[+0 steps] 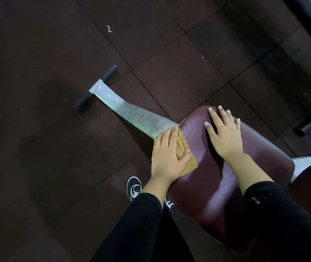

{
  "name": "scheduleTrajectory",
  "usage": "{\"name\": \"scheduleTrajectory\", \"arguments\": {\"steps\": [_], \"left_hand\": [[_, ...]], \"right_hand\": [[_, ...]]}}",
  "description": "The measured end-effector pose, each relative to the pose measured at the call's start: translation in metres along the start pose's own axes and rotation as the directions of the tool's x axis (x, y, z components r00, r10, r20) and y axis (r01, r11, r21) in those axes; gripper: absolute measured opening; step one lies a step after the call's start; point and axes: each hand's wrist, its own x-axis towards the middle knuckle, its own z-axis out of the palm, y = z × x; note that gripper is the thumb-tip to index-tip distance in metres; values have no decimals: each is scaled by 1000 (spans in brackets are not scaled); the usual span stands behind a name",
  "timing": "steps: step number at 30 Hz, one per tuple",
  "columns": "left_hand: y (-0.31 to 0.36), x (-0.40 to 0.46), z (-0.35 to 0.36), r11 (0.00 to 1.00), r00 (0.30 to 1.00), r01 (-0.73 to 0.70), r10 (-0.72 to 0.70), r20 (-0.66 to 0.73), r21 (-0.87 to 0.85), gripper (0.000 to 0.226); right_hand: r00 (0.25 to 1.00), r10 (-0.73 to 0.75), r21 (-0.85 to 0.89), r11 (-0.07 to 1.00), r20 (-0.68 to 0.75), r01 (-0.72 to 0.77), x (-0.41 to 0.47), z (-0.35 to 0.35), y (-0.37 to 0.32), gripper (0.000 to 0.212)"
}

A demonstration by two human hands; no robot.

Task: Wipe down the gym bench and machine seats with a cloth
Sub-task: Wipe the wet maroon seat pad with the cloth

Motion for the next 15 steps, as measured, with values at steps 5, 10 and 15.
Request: {"name": "scheduleTrajectory", "arguments": {"steps": [5, 10, 15], "left_hand": [[-15, -29, -9, 972, 990, -121, 134, -51, 202, 73], [-8, -38, 5, 929, 976, -212, 216, 19, 302, 75], [6, 3, 10, 935, 978, -208, 199, 60, 287, 59]], "right_hand": [[1000, -9, 7, 1000, -23, 9, -2, 4, 2, 51], [997, -21, 15, 1000, -70, 22, -2, 8, 4, 50], [996, -14, 52, 998, -86, 19, -1, 7, 6, 56]]}}
